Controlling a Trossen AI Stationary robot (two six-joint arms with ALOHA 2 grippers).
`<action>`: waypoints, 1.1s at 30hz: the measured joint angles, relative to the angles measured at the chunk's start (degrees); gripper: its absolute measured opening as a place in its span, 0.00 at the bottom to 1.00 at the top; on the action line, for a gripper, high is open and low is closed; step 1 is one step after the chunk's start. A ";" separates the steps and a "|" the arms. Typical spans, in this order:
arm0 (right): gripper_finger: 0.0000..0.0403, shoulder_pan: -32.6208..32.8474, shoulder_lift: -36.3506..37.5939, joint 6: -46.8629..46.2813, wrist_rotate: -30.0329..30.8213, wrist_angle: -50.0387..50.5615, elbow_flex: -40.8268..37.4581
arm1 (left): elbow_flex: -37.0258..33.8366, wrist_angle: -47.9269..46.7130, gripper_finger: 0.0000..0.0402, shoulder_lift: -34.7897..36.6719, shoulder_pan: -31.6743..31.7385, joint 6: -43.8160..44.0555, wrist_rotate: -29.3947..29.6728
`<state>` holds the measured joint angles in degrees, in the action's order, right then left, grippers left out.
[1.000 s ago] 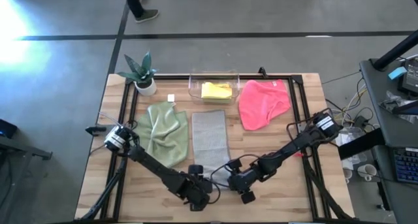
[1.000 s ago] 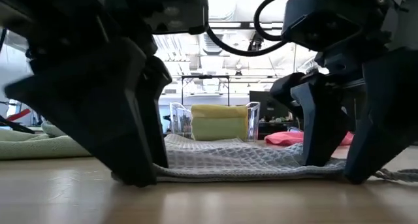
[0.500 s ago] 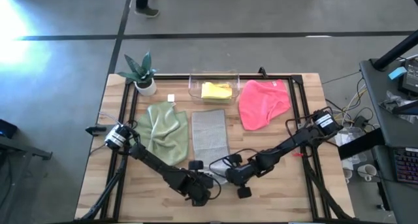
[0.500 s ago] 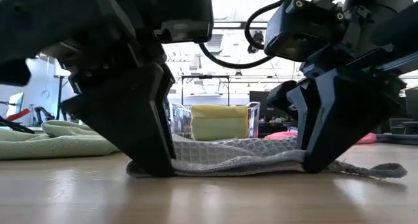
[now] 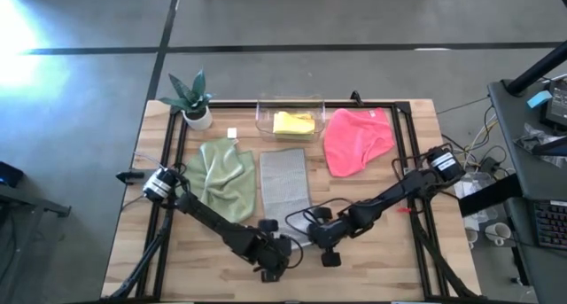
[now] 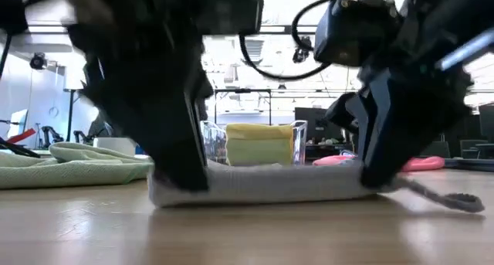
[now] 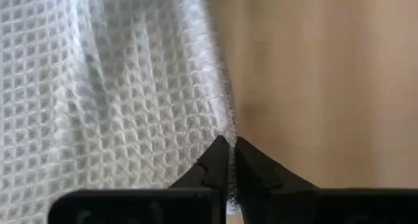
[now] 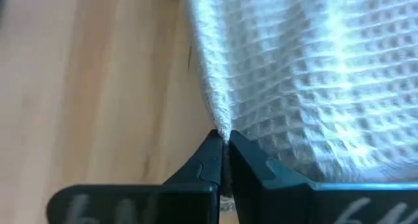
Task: Fold microfiber towels
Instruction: Fold the gray microfiber cloth
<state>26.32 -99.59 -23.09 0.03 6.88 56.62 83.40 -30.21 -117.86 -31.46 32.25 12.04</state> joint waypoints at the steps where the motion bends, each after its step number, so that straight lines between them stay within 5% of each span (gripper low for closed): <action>1: 0.02 0.16 0.70 -0.72 -0.08 -0.01 0.00 | 0.30 -0.16 0.01 0.52 -0.03 -0.02 -1.16; 14: 0.02 7.33 6.16 -14.37 -0.42 6.72 7.07 | 6.54 -2.21 0.00 4.91 -0.66 2.40 -11.27; 23: 0.02 10.68 6.34 -12.98 11.60 21.51 18.73 | 13.92 -17.22 0.00 6.70 -2.00 3.52 -4.31; 28: 0.02 7.02 6.36 -12.87 17.67 23.48 17.73 | 13.79 -24.78 0.00 6.77 -0.35 2.99 6.65; 33: 0.02 0.50 5.02 -12.90 21.95 24.92 15.39 | 11.15 -28.96 0.00 6.55 5.20 3.45 8.32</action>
<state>26.82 -94.57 -36.00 21.98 31.80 72.02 94.55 -59.17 -111.31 -26.26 35.70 20.36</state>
